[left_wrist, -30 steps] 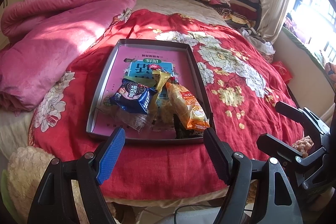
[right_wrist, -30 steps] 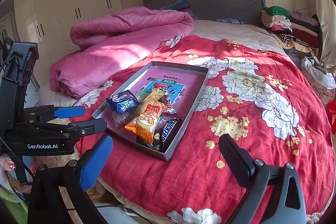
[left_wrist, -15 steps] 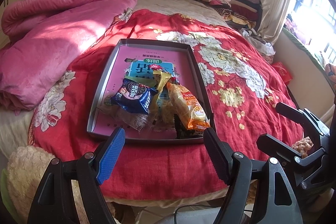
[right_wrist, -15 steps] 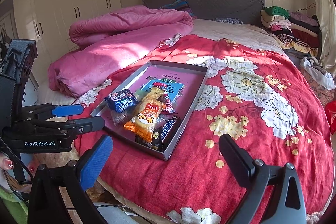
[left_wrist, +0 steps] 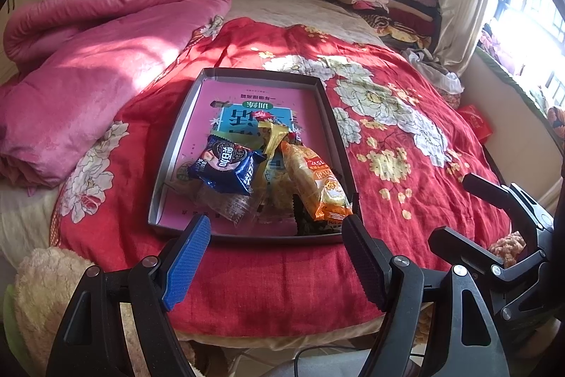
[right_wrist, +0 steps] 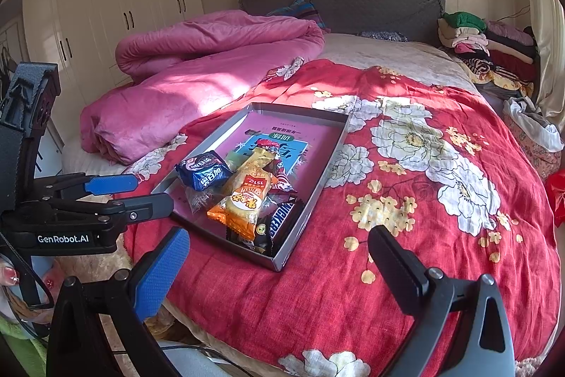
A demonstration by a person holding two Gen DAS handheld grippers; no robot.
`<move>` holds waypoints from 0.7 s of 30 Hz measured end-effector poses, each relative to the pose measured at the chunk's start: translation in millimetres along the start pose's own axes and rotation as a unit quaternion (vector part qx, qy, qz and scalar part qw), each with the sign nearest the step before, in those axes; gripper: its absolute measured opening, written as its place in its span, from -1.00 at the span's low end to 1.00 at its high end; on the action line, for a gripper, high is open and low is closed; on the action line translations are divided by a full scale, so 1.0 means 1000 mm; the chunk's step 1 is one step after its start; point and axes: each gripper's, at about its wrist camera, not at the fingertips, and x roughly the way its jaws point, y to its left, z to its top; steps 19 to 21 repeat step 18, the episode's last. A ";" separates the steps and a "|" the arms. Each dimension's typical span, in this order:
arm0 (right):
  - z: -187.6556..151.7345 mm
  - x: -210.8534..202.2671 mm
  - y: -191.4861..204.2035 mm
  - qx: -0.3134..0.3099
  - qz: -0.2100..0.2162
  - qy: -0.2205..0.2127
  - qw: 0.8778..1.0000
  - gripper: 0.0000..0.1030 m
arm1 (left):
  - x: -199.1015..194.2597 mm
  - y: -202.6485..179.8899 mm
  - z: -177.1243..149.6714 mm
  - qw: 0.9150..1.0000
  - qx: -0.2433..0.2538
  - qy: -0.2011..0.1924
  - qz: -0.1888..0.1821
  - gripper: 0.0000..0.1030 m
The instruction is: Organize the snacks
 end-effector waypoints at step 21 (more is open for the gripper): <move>0.002 -0.001 -0.015 0.012 -0.018 -0.010 1.000 0.98 | 0.008 0.022 0.010 0.998 -0.056 0.000 -0.014 0.52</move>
